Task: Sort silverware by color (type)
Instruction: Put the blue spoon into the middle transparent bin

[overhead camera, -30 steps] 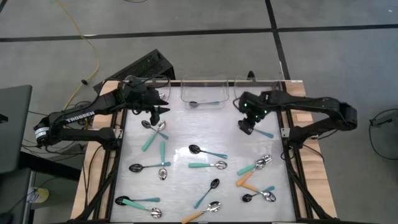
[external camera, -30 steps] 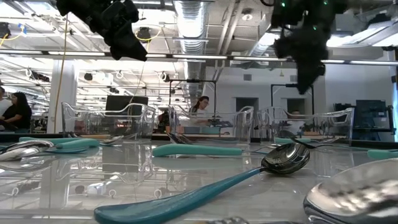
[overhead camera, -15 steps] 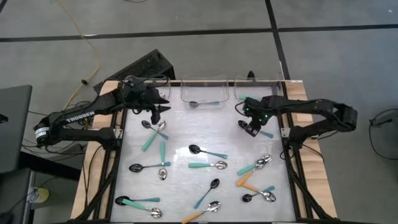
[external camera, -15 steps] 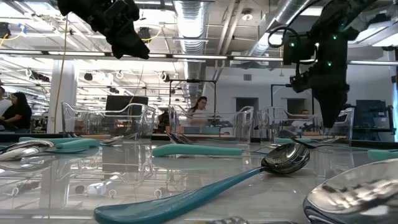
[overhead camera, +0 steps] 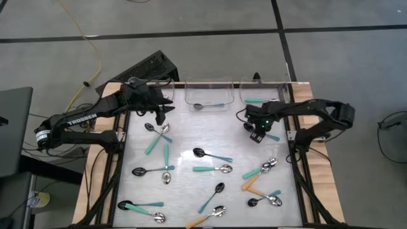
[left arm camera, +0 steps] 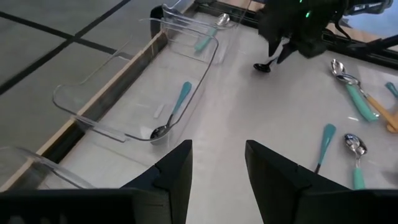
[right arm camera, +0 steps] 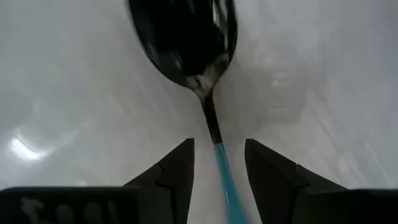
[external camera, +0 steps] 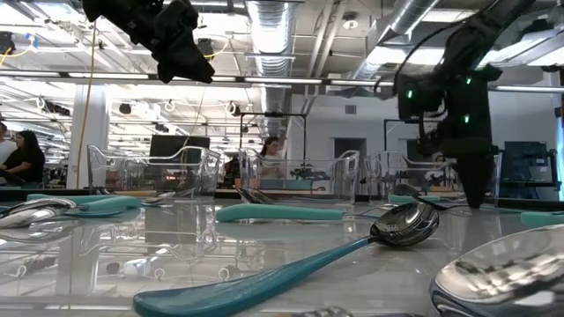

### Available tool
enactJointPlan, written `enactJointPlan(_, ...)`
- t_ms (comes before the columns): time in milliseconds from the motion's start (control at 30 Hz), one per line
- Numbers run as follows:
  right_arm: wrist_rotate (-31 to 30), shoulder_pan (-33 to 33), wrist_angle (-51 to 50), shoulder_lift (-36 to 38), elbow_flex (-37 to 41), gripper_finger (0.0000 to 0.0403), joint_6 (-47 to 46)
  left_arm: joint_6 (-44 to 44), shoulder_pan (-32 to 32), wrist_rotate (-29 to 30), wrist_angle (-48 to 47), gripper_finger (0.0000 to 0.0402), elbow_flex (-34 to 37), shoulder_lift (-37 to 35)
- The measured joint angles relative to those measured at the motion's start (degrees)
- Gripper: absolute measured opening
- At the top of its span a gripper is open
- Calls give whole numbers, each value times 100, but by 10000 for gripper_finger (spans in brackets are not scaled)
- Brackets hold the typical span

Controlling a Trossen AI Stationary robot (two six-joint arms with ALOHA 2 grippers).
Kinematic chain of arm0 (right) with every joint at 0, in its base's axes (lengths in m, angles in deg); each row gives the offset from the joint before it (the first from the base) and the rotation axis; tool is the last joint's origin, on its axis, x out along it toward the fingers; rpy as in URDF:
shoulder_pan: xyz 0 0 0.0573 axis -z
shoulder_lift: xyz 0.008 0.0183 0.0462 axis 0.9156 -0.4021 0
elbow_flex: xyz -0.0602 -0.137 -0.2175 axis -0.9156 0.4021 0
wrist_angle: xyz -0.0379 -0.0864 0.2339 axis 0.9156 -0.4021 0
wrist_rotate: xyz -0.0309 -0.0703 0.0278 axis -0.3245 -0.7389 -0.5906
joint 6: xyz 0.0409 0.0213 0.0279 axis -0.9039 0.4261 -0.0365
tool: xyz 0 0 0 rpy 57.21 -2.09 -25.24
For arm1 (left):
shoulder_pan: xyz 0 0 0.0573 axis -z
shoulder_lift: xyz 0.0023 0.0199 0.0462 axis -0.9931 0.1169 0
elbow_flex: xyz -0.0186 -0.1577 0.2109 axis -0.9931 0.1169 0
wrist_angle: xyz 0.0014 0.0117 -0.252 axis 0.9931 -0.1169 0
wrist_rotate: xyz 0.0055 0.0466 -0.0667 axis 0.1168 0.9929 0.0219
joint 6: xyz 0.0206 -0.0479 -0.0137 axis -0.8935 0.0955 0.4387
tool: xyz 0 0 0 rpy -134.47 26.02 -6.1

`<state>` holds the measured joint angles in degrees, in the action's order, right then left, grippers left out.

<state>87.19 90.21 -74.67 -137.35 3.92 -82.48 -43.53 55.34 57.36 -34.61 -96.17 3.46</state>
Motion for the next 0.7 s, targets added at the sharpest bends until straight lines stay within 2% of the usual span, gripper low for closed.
enactJointPlan(200,-17,-48,-23,-606,-125,148,0,47,0,0,-3,132,0,0)
enactJointPlan(467,156,39,7,-314,-344,22,203,49,0,-3,-6,132,0,0)
enactJointPlan(633,1163,-73,133,20,-1060,27,327,49,0,-6,-78,132,0,0)
enactJointPlan(700,1210,-270,176,64,-1606,27,337,46,0,18,-89,132,0,0)
